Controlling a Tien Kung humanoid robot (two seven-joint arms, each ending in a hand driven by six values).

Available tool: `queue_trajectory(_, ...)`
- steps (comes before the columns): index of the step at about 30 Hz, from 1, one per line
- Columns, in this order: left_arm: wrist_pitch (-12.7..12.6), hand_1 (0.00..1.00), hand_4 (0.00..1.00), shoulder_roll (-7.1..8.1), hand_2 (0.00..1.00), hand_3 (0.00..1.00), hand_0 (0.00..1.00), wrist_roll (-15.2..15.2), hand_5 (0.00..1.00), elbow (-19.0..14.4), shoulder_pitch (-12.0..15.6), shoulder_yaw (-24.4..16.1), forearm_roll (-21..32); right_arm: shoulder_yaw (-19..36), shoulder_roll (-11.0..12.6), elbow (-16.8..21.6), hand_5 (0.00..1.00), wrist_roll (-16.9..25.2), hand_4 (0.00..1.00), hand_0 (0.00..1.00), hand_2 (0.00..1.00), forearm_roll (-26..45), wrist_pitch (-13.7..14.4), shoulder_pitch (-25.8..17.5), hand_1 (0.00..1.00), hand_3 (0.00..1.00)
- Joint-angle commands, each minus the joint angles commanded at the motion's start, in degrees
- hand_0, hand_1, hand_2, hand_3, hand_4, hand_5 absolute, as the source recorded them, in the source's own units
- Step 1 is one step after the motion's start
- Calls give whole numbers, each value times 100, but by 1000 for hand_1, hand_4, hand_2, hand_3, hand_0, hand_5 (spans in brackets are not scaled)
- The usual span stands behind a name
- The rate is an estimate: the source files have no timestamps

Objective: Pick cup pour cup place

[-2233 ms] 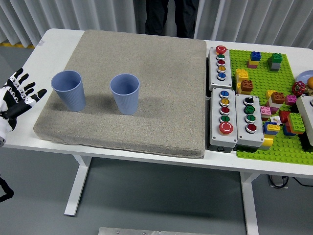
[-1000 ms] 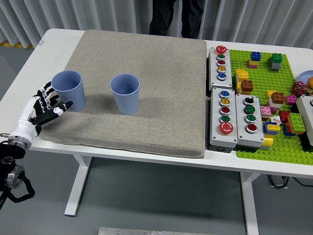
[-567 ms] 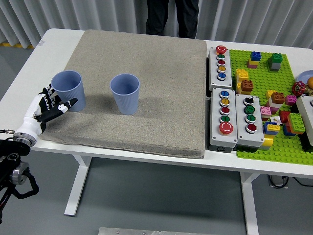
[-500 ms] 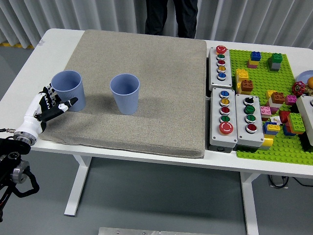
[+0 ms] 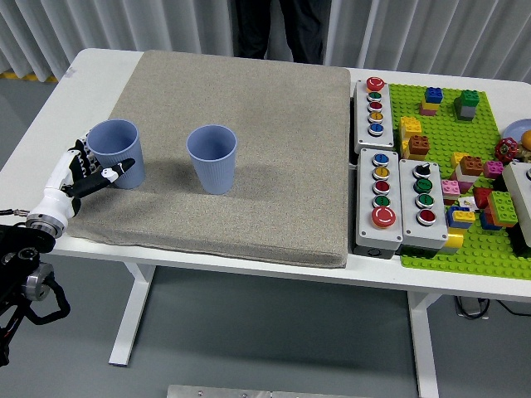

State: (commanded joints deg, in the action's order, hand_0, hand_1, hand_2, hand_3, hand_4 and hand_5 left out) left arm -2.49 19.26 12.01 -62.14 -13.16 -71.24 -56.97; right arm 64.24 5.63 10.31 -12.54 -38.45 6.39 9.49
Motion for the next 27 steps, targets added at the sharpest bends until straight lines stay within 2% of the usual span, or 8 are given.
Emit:
queue_trajectory(19, 2, 891, 979, -114, 998, 998, 895, -28, 304, 76, -168, 137, -77, 28, 0, 0, 300, -16, 316, 723, 736, -65, -12, -21, 689, 704)
queue_trajectory(27, -67, 880, 978, -125, 998, 998, 891, -49, 304, 60, -154, 168, -115, 45, -5, 0, 300, -26, 316, 723, 735, -100, -13, -39, 689, 704)
